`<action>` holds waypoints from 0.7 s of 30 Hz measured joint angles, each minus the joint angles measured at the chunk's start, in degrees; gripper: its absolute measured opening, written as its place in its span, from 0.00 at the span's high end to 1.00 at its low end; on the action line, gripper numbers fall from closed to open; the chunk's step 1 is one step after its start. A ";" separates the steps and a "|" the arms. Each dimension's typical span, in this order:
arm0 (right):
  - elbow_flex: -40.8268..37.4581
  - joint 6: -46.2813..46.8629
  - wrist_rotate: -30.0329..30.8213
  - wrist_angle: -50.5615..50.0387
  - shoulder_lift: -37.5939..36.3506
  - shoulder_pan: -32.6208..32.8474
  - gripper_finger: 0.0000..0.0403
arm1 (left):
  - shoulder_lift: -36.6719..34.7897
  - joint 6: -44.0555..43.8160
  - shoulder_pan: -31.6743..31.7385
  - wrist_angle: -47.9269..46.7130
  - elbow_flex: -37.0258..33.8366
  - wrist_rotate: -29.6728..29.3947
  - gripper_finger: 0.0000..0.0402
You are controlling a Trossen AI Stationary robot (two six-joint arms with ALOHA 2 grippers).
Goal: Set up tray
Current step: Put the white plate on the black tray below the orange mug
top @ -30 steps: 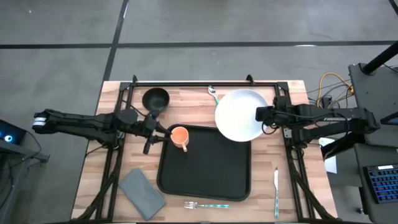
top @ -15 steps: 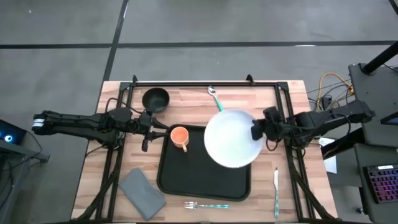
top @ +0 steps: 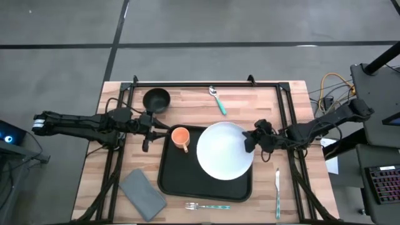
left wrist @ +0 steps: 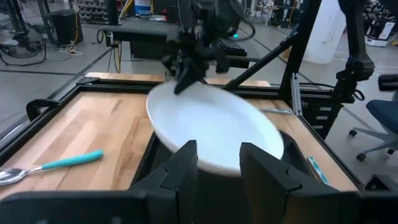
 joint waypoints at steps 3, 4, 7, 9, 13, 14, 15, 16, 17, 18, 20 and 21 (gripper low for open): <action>-1.37 -0.26 -0.52 6.54 4.33 -0.01 0.98 | 0.13 0.00 0.00 0.89 0.00 0.00 0.74; -1.37 -0.79 -1.00 8.73 6.03 -0.22 0.98 | 0.11 0.00 0.00 1.03 0.00 0.02 0.74; 0.19 -1.38 -3.26 10.86 11.54 -0.95 0.98 | 0.02 0.07 0.00 1.07 0.00 0.02 0.74; 2.32 -1.79 -4.24 11.25 15.24 -1.36 0.98 | 0.02 0.10 0.00 1.03 0.00 0.04 0.74; 6.09 -3.23 -7.34 11.36 21.15 -2.38 0.98 | 0.02 0.20 0.00 0.90 0.00 0.07 0.74; 6.96 -3.79 -7.85 11.16 22.48 -2.65 0.98 | 0.04 0.37 0.00 0.94 0.00 0.07 0.74; 7.99 -4.31 -8.37 10.94 23.77 -2.99 0.98 | 0.04 0.68 0.00 0.96 0.00 0.07 0.74; 9.02 -4.97 -8.89 11.16 24.94 -3.28 0.98 | 0.00 0.78 0.00 0.94 0.00 0.09 0.74; 9.95 -5.52 -9.10 11.24 26.07 -3.56 0.98 | 0.02 0.83 0.00 0.97 -0.01 0.08 0.74; 10.95 -5.93 -9.13 11.12 27.12 -3.81 0.98 | 0.02 0.85 0.00 1.10 -0.01 0.08 0.74; 13.02 -7.44 -10.15 11.32 29.00 -4.50 0.98 | 0.00 0.85 0.00 0.88 -0.02 0.09 0.74; 13.92 -8.22 -10.66 11.35 29.90 -4.83 0.98 | 0.02 0.85 0.00 0.91 -0.02 0.09 0.74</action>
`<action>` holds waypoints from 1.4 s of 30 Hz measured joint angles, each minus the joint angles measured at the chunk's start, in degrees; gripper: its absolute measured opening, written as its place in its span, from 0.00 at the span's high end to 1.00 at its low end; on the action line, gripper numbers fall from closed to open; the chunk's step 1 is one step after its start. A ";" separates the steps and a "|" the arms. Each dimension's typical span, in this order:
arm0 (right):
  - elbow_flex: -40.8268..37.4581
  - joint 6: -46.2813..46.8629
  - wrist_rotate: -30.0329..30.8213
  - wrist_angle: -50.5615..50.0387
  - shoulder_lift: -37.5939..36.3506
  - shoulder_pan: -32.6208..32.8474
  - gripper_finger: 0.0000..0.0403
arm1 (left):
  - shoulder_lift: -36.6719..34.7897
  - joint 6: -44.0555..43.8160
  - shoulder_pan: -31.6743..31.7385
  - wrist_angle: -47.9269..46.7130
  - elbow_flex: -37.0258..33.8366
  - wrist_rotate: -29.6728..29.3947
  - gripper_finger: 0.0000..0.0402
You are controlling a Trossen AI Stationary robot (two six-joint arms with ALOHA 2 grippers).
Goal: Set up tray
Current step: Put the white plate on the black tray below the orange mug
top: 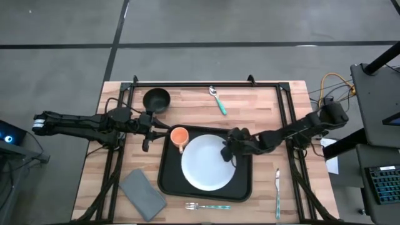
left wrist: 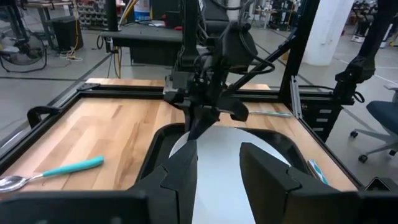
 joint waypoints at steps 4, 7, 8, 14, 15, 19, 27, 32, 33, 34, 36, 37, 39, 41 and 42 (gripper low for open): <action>2.39 -1.87 -1.61 -0.07 2.94 -0.77 0.98 | 0.04 0.00 0.00 -0.22 0.00 0.02 0.74; 2.57 -1.86 -2.09 -0.15 3.77 -0.76 0.98 | 0.02 0.00 0.00 -0.58 0.00 0.04 0.74; 2.32 -1.68 -2.07 -0.18 3.76 -0.72 0.98 | 0.02 0.00 0.00 -0.53 0.00 0.04 0.74; 1.61 -1.71 -2.01 -0.04 4.04 -1.81 0.98 | 0.02 0.00 0.00 -0.43 0.00 0.04 0.74; 1.61 -1.76 -2.02 0.06 4.37 -2.06 0.98 | 0.02 0.00 0.00 -0.40 0.00 0.04 0.74; 1.52 -2.01 -2.46 0.06 7.08 -2.75 0.98 | 0.02 -0.02 0.00 -0.40 0.00 0.04 0.74; 1.50 -2.89 -2.41 0.74 10.52 -3.13 0.98 | 0.02 -0.02 -0.01 -0.43 0.00 0.07 0.74; 1.48 -4.72 -2.40 0.18 8.62 -3.13 0.97 | 0.02 -0.02 0.00 -0.45 0.00 0.28 0.74; 1.48 -4.97 -2.42 -0.21 8.06 -3.13 0.96 | 0.02 -0.02 -0.02 -0.45 0.00 0.28 0.74; 1.46 -5.37 -2.42 -0.68 7.54 -3.11 0.96 | 0.02 -0.02 -0.01 -0.44 0.00 0.28 0.74; 1.40 -5.98 -2.42 -1.39 6.70 -3.10 0.93 | 0.02 -0.02 -0.01 -0.45 0.00 0.28 0.74; 1.39 -6.10 -2.39 -1.54 6.40 -3.11 0.92 | 0.02 -0.02 -0.02 -0.44 0.00 0.28 0.74; 1.39 -6.72 -2.31 -1.63 6.03 -3.11 0.90 | 0.02 -0.02 0.00 -0.45 0.00 0.26 0.74; 1.39 -6.90 -2.31 -2.20 6.00 -3.10 0.88 | 0.02 -0.02 -0.01 -0.45 0.00 0.26 0.74; 1.39 -6.86 -2.31 -2.19 6.02 -3.06 0.87 | 0.02 -0.02 -0.01 -0.45 0.00 0.26 0.74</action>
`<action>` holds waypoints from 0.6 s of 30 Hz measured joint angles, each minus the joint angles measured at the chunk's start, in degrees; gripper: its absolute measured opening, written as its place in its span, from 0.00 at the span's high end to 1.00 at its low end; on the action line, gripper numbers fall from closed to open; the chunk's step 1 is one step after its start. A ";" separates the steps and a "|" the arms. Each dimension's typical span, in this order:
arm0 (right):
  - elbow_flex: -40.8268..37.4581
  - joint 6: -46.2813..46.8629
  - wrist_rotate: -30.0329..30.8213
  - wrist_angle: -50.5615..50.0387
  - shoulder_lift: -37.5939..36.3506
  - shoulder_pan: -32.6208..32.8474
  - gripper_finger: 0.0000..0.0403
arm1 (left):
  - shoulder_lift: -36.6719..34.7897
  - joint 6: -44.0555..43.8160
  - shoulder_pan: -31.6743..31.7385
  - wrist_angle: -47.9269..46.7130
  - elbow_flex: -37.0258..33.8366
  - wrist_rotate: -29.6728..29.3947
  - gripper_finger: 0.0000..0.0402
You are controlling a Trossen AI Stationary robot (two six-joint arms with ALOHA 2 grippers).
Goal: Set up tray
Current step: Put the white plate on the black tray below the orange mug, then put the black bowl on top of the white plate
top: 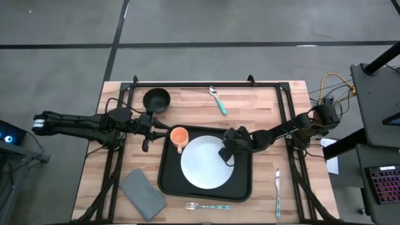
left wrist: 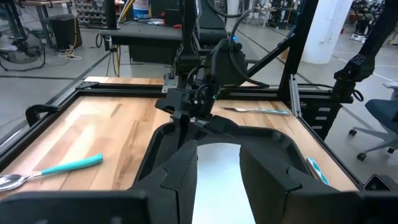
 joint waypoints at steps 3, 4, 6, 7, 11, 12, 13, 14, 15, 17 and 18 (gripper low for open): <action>0.00 -0.26 0.13 0.04 0.00 -0.02 0.85 | 0.00 0.00 0.00 0.02 0.00 0.00 0.74; 0.00 -0.85 0.59 -0.14 -0.25 -0.02 0.84 | 0.00 0.00 0.00 0.01 0.00 0.00 0.74; -0.07 -2.01 2.13 -0.72 -1.96 -0.01 0.82 | -0.02 0.36 0.01 -0.01 0.00 -0.04 0.74; -0.02 -2.51 2.72 -0.63 -3.38 -0.02 0.81 | -0.05 0.65 0.01 -0.11 0.00 -0.34 0.74; 0.13 -4.17 3.10 -1.57 -10.83 0.39 0.78 | -0.14 0.89 0.03 -3.91 0.00 -8.66 0.74; 0.05 -4.66 3.08 -1.71 -12.74 0.75 0.78 | -0.15 0.88 0.07 -6.08 0.00 -12.36 0.74; 0.04 -5.30 3.11 -1.94 -14.76 1.30 0.77 | -0.13 0.88 0.08 -8.35 0.00 -16.12 0.74; 0.04 -5.77 3.13 -2.50 -16.81 1.96 0.76 | -0.12 0.71 0.09 -10.77 0.00 -20.03 0.74; 0.04 -6.28 3.26 -3.39 -18.85 2.70 0.75 | -0.09 0.02 0.12 -13.12 0.00 -23.88 0.74; 0.04 -6.92 5.14 -5.63 -22.60 4.42 0.74 | -0.09 -2.08 0.22 -16.91 -0.02 -31.61 0.74; 0.04 -7.06 6.51 -6.77 -24.33 5.38 0.73 | -0.09 -3.15 0.53 -18.10 -0.02 -34.91 0.74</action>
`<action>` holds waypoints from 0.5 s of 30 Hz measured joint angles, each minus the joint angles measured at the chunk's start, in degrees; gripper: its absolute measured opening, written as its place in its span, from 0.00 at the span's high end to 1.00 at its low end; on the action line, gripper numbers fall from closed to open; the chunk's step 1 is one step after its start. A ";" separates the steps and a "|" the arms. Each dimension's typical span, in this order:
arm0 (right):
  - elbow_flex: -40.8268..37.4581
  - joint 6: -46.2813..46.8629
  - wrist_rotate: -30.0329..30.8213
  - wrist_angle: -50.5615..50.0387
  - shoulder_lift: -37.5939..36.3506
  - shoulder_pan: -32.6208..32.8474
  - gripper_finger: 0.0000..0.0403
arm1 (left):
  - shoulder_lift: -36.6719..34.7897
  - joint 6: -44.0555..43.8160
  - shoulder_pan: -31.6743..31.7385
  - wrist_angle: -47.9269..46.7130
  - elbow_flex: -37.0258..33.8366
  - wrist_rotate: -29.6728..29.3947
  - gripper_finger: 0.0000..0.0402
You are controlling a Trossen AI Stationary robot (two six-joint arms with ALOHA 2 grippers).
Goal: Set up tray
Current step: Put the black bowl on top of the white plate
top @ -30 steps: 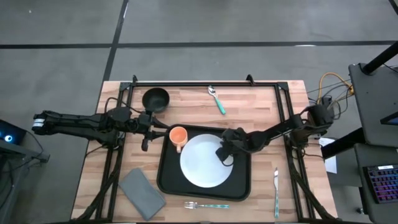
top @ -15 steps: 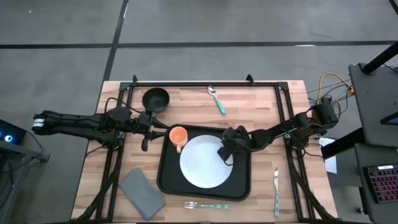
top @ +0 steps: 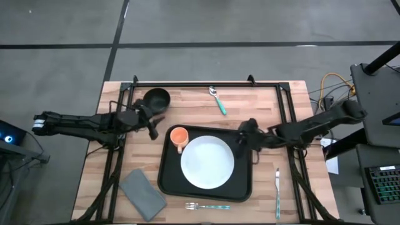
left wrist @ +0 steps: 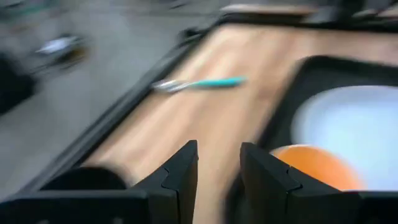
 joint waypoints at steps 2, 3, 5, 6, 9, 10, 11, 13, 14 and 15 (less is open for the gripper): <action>-0.02 0.00 2.36 -2.25 -3.16 1.79 0.71 | -0.17 -1.09 1.47 -1.05 0.00 -4.28 0.74; -0.02 0.03 3.18 -2.90 -4.58 2.66 0.69 | -0.39 -1.54 2.55 -1.54 0.00 -5.17 0.74; -0.02 -0.02 4.37 -3.76 -6.99 4.22 0.68 | -0.49 -1.98 5.73 -2.27 0.00 -5.50 0.74; -0.02 -0.21 4.71 -4.14 -7.89 4.88 0.67 | -0.45 -2.02 7.57 -2.74 0.00 -5.30 0.74; -0.02 -1.07 5.62 -4.12 -9.61 6.25 0.64 | 0.58 -2.06 13.88 -3.72 0.00 0.19 0.74; -0.02 -1.47 5.64 -3.97 -9.83 6.53 0.63 | 1.07 -2.01 16.16 -3.60 0.00 2.75 0.73; -0.02 -1.61 5.65 -3.77 -9.88 6.68 0.63 | 1.71 -1.93 18.61 -3.64 0.00 5.39 0.73; -0.04 -1.93 5.62 -3.95 -9.95 6.71 0.61 | 3.58 -1.49 23.02 -3.71 0.09 10.20 0.71; -0.04 -2.13 5.62 -3.92 -9.95 6.68 0.61 | 4.69 -0.98 24.92 -4.42 0.44 12.26 0.70; -0.02 -2.94 5.66 -3.91 -10.07 6.64 0.61 | 5.90 -0.34 26.48 -5.74 1.09 14.44 0.69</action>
